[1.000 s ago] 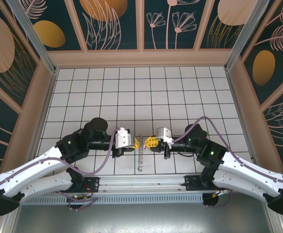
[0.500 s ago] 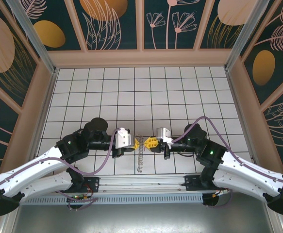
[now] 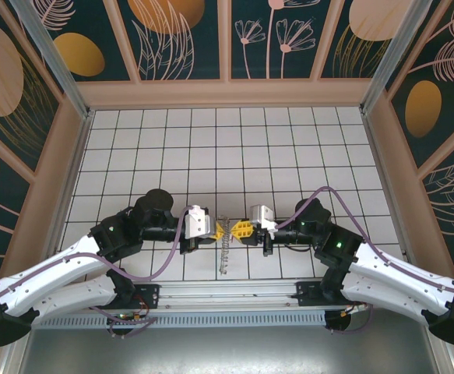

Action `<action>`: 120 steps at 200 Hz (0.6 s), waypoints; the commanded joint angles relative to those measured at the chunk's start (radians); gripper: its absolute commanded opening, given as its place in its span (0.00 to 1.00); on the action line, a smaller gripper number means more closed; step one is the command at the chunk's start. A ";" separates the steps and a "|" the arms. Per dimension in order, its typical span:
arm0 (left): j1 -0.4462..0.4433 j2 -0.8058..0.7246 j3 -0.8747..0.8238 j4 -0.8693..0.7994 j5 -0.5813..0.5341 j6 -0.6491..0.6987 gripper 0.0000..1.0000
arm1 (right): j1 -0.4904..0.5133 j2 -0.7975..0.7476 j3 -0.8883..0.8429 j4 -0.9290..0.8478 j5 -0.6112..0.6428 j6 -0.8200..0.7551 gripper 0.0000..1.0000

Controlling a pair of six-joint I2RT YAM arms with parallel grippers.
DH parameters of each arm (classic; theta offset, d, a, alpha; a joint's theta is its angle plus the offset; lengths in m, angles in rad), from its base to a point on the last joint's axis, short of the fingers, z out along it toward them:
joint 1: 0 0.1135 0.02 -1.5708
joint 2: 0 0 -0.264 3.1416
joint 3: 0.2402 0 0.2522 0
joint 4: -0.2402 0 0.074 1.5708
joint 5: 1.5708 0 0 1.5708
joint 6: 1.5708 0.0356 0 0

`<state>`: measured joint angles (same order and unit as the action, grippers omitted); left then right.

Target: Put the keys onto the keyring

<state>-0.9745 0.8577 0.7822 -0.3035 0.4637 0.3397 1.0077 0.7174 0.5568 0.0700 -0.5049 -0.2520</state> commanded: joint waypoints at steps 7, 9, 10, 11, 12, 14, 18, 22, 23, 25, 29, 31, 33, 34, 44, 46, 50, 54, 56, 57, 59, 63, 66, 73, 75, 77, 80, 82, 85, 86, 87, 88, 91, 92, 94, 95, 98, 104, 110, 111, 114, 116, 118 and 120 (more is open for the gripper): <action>-0.004 -0.015 0.035 0.037 0.014 0.002 0.00 | 0.004 0.009 0.011 0.002 -0.043 0.014 0.00; -0.004 -0.015 0.033 0.037 0.015 0.002 0.00 | 0.003 0.010 0.011 0.003 -0.044 0.014 0.00; -0.003 -0.015 0.033 0.037 0.015 0.002 0.00 | 0.003 0.010 0.011 0.003 -0.044 0.014 0.00; -0.004 -0.015 0.034 0.037 0.014 0.002 0.00 | 0.004 0.010 0.011 0.003 -0.044 0.014 0.00; -0.003 -0.015 0.034 0.037 0.014 0.002 0.00 | 0.004 0.010 0.011 0.002 -0.045 0.014 0.00; -0.004 -0.016 0.035 0.038 0.013 0.002 0.00 | 0.004 0.010 0.011 0.003 -0.046 0.015 0.00; -0.004 -0.016 0.035 0.037 0.014 0.003 0.00 | 0.004 0.011 0.011 0.001 -0.046 0.014 0.00; -0.003 -0.016 0.035 0.037 0.014 0.002 0.00 | 0.004 0.011 0.012 0.001 -0.047 0.015 0.00; -0.003 -0.016 0.035 0.038 0.015 0.002 0.00 | 0.003 0.011 0.012 0.002 -0.047 0.015 0.00; -0.004 -0.016 0.037 0.037 0.015 0.002 0.00 | 0.004 0.011 0.012 0.002 -0.048 0.014 0.00; -0.004 -0.016 0.035 0.037 0.014 0.002 0.00 | 0.004 0.013 0.012 0.001 -0.050 0.015 0.00; -0.004 -0.016 0.035 0.037 0.015 0.002 0.00 | 0.004 0.013 0.012 0.002 -0.050 0.015 0.00; -0.004 -0.016 0.035 0.037 0.014 0.002 0.00 | 0.005 0.013 0.012 0.002 -0.052 0.014 0.00; -0.003 -0.016 0.035 0.037 0.015 0.003 0.00 | 0.004 0.013 0.012 0.002 -0.052 0.014 0.00; -0.003 -0.014 0.035 0.037 0.015 0.002 0.00 | 0.003 0.014 0.012 0.002 -0.053 0.016 0.00; -0.004 -0.015 0.035 0.037 0.015 0.002 0.00 | 0.004 0.014 0.012 0.001 -0.052 0.016 0.00; -0.004 -0.015 0.035 0.037 0.015 0.003 0.00 | 0.004 0.015 0.012 0.001 -0.053 0.017 0.00; -0.004 -0.016 0.035 0.037 0.014 0.002 0.00 | 0.005 0.016 0.012 0.000 -0.053 0.016 0.00; -0.003 -0.014 0.035 0.037 0.014 0.002 0.00 | 0.005 0.016 0.012 0.000 -0.053 0.016 0.00; -0.004 -0.015 0.035 0.037 0.015 0.002 0.00 | 0.005 0.016 0.012 0.000 -0.053 0.015 0.00; -0.004 -0.015 0.035 0.037 0.015 0.002 0.00 | 0.004 0.016 0.013 0.000 -0.055 0.015 0.00; -0.004 -0.016 0.036 0.037 0.015 0.002 0.00 | 0.005 0.016 0.012 0.000 -0.054 0.014 0.00; -0.004 -0.016 0.036 0.037 0.015 0.002 0.00 | 0.005 0.016 0.012 0.001 -0.054 0.014 0.00; -0.004 -0.015 0.036 0.038 0.016 0.002 0.00 | 0.005 0.017 0.014 0.000 -0.055 0.015 0.00; -0.004 -0.015 0.035 0.037 0.016 0.002 0.00 | 0.005 0.017 0.014 0.001 -0.055 0.014 0.00; -0.004 -0.016 0.035 0.038 0.016 0.002 0.00 | 0.005 0.017 0.014 -0.001 -0.055 0.014 0.00; -0.004 -0.016 0.035 0.038 0.016 0.002 0.00 | 0.005 0.017 0.014 0.000 -0.055 0.014 0.00; -0.004 -0.016 0.036 0.038 0.016 0.002 0.00 | 0.006 0.017 0.014 0.000 -0.056 0.014 0.00; -0.004 -0.016 0.036 0.038 0.016 0.003 0.00 | 0.005 0.017 0.013 0.000 -0.057 0.014 0.00; -0.004 -0.016 0.035 0.038 0.016 0.003 0.00 | 0.005 0.017 0.013 -0.001 -0.057 0.015 0.00; -0.004 -0.016 0.035 0.038 0.016 0.003 0.00 | 0.005 0.017 0.012 -0.001 -0.057 0.015 0.00; -0.004 -0.015 0.036 0.038 0.016 0.003 0.00 | 0.005 0.017 0.013 0.000 -0.057 0.015 0.00; -0.003 -0.015 0.036 0.038 0.016 0.003 0.00 | 0.005 0.019 0.014 0.000 -0.057 0.015 0.00; -0.004 -0.016 0.036 0.037 0.016 0.003 0.00 | 0.005 0.019 0.014 0.000 -0.057 0.015 0.00; -0.004 -0.016 0.036 0.038 0.016 0.004 0.00 | 0.005 0.019 0.014 0.000 -0.057 0.014 0.00; -0.003 -0.016 0.036 0.038 0.016 0.005 0.00 | 0.006 0.020 0.014 0.000 -0.057 0.014 0.00; -0.004 -0.015 0.035 0.038 0.018 0.004 0.00 | 0.006 0.020 0.014 0.000 -0.058 0.014 0.00; -0.004 -0.015 0.035 0.038 0.018 0.004 0.00 | 0.006 0.022 0.014 -0.002 -0.059 0.014 0.00; -0.004 -0.015 0.035 0.037 0.018 0.004 0.00 | 0.005 0.023 0.014 -0.002 -0.060 0.014 0.00; -0.005 -0.015 0.035 0.038 0.018 0.004 0.00 | 0.005 0.023 0.014 -0.002 -0.060 0.014 0.00; -0.004 -0.015 0.035 0.038 0.018 0.004 0.00 | 0.006 0.024 0.014 -0.002 -0.061 0.014 0.00; -0.004 -0.015 0.035 0.037 0.018 0.005 0.00 | 0.005 0.024 0.015 -0.001 -0.062 0.014 0.00; -0.004 -0.016 0.036 0.038 0.018 0.004 0.00 | 0.005 0.024 0.015 -0.001 -0.061 0.013 0.00; -0.004 -0.016 0.036 0.038 0.018 0.004 0.00 | 0.005 0.024 0.015 -0.002 -0.061 0.013 0.00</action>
<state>-0.9749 0.8574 0.7822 -0.3191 0.4637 0.3397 1.0077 0.7311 0.5568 0.0700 -0.5255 -0.2516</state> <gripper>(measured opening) 0.045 0.039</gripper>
